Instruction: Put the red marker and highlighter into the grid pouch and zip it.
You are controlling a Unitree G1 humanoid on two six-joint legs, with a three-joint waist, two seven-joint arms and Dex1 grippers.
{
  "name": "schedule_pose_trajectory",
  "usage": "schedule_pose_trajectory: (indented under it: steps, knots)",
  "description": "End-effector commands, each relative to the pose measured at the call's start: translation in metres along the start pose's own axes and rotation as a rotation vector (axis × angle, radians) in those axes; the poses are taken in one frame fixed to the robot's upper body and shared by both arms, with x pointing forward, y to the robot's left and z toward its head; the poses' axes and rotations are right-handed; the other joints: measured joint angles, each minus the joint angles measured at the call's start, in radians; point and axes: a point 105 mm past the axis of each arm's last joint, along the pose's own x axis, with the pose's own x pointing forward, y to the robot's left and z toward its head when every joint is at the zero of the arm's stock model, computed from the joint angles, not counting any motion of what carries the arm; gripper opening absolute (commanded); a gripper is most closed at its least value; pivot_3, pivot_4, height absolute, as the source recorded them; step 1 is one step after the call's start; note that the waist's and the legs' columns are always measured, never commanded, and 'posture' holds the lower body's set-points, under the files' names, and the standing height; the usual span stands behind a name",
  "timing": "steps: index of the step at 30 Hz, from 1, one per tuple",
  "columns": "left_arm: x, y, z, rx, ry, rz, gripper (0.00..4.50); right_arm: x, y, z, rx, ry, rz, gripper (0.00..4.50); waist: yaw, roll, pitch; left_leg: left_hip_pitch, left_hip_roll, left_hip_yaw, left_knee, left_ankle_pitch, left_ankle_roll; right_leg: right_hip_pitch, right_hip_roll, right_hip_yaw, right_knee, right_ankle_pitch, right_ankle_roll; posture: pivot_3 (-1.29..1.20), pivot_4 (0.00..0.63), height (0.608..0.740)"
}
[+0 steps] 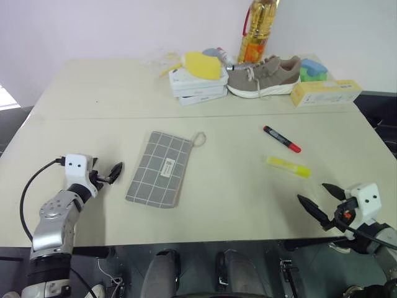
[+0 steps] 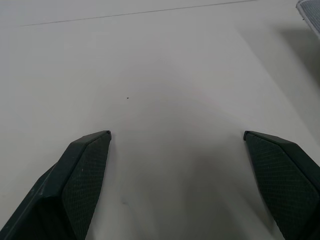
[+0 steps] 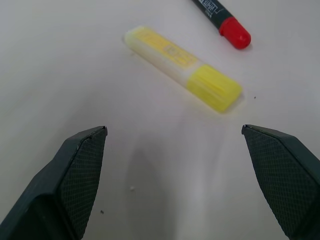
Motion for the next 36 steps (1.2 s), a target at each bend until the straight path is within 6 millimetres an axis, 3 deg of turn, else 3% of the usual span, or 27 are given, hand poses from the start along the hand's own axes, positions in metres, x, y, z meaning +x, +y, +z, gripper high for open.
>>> schedule_pose_trajectory:
  steps: [1,12,19,23,30,36]
  knots:
    - [-0.001,0.0,0.009,0.038,-0.033,-0.002,4.5,0.003,0.005,0.012,-0.024,-0.041,0.015,4.49,0.0,0.0,0.0,0.0,0.0,0.0,0.0,0.0,0.0,0.0,0.0,0.0,0.0,0.0,0.0,0.0,0.15,0.74]
    - [-0.004,-0.002,0.011,-0.012,-0.061,-0.002,4.5,0.01,0.018,0.021,-0.023,-0.065,0.067,4.49,0.0,0.0,0.0,0.0,0.0,0.0,0.0,0.0,0.0,0.0,0.0,0.0,0.0,0.0,0.0,0.0,0.15,0.74]
    - [-0.004,0.012,0.021,0.002,-0.13,0.074,4.5,0.031,0.035,0.043,-0.042,-0.115,0.12,4.49,-0.001,0.0,0.0,0.0,0.002,0.001,0.0,0.0,0.0,0.0,0.002,0.001,0.0,0.0,0.0,0.0,0.15,0.74]
    - [-0.01,0.015,0.028,-0.002,-0.184,0.11,4.5,0.044,0.051,0.054,-0.052,-0.136,0.168,4.49,0.0,0.0,0.0,0.0,0.002,0.001,0.0,0.0,0.0,0.0,0.002,0.001,0.0,0.0,0.0,0.0,0.15,0.74]
    - [-0.011,0.001,0.03,-0.015,-0.211,0.066,4.5,0.072,0.087,0.081,-0.034,-0.213,0.251,4.49,-0.001,0.0,0.0,0.0,0.003,0.002,0.001,0.0,0.0,-0.001,0.002,0.001,0.0,0.001,-0.001,0.0,0.15,0.74]
    - [-0.008,-0.004,0.036,0.0,-0.22,0.012,4.5,0.082,0.112,0.087,-0.007,-0.244,0.309,4.49,-0.001,-0.001,0.0,0.0,0.002,0.004,0.001,0.0,0.0,-0.001,0.002,0.001,0.0,0.001,-0.001,0.0,0.15,0.74]
